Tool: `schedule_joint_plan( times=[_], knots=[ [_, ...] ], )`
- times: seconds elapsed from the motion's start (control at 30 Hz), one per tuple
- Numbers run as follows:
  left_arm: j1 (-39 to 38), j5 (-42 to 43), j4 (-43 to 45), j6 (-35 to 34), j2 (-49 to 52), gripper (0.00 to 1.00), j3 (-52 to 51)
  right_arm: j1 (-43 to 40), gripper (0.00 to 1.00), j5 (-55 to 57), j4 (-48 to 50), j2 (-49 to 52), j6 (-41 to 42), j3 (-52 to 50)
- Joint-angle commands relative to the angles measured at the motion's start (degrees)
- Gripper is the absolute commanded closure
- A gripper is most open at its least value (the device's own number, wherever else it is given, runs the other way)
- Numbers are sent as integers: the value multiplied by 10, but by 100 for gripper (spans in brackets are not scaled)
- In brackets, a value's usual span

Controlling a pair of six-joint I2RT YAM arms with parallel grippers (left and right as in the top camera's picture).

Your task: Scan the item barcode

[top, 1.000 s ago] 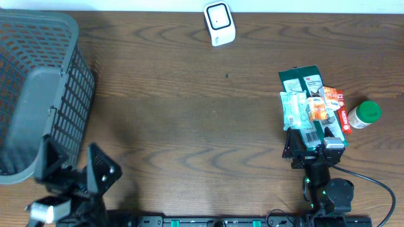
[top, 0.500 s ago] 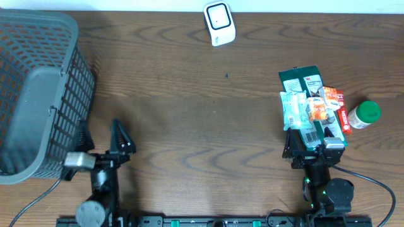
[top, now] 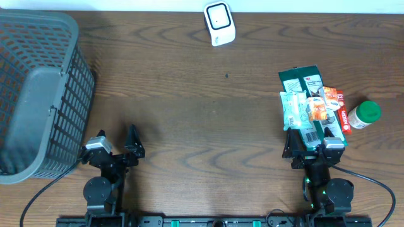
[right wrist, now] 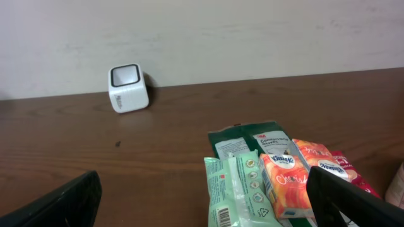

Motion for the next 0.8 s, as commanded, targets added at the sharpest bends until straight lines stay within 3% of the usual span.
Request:
schedule_joint_plan(
  times=[0.0,0.5,0.77],
  knots=[
    [2,34,-15,74,-5,7,-1,5,1,-2,-2,-3,9,-1],
    [-14,34,-35,171,-5,7,-1,5,1,-2,-2,-3,8,-1],
    [-17,36,-34,169,-5,6,-1,5,1,-2,-2,-3,9,-1]
  ],
)
